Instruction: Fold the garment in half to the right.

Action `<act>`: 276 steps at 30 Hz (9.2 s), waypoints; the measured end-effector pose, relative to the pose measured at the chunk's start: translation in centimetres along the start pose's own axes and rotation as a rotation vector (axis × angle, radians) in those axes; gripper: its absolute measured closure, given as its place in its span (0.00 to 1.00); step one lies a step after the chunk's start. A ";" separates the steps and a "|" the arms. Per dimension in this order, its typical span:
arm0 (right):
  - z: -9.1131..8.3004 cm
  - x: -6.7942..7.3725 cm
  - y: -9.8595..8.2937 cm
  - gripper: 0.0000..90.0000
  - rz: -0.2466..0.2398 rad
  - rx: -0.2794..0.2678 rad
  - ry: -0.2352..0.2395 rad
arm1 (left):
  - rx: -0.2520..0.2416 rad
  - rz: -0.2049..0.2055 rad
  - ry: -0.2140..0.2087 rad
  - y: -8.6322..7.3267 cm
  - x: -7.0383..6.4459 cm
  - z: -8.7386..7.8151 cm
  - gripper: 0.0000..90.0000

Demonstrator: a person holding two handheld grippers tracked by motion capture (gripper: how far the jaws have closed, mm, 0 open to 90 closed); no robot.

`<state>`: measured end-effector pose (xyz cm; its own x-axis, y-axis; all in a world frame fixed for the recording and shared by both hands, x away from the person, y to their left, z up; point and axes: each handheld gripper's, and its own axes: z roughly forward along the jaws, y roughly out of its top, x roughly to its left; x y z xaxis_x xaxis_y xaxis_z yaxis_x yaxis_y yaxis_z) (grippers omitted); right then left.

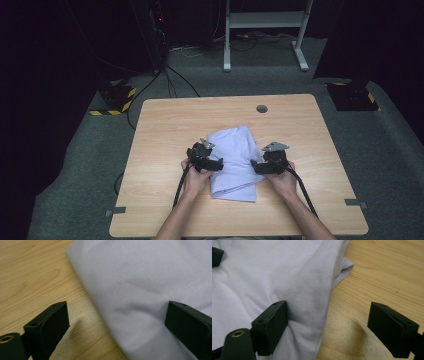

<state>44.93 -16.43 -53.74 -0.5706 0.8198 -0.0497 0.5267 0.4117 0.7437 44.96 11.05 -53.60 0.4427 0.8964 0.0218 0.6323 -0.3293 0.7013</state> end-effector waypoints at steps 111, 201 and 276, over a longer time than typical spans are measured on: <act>-1.8 0.4 -2.1 0.14 -0.160 -0.016 0.103 | 0.031 0.045 -0.128 -1.8 0.6 -1.8 0.09; -1.3 -0.5 -0.9 0.16 -0.099 -0.008 0.069 | -0.040 -0.083 -0.072 -1.5 2.6 -1.0 0.05; 1.5 -1.6 1.5 0.19 0.016 0.014 0.066 | -0.020 -0.089 -0.028 -0.3 2.2 0.3 0.09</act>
<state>47.53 -16.50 -53.59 -0.6023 0.7982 0.0069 0.5446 0.4046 0.7346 45.95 13.04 -53.98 0.4036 0.9129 -0.0608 0.6569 -0.2429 0.7138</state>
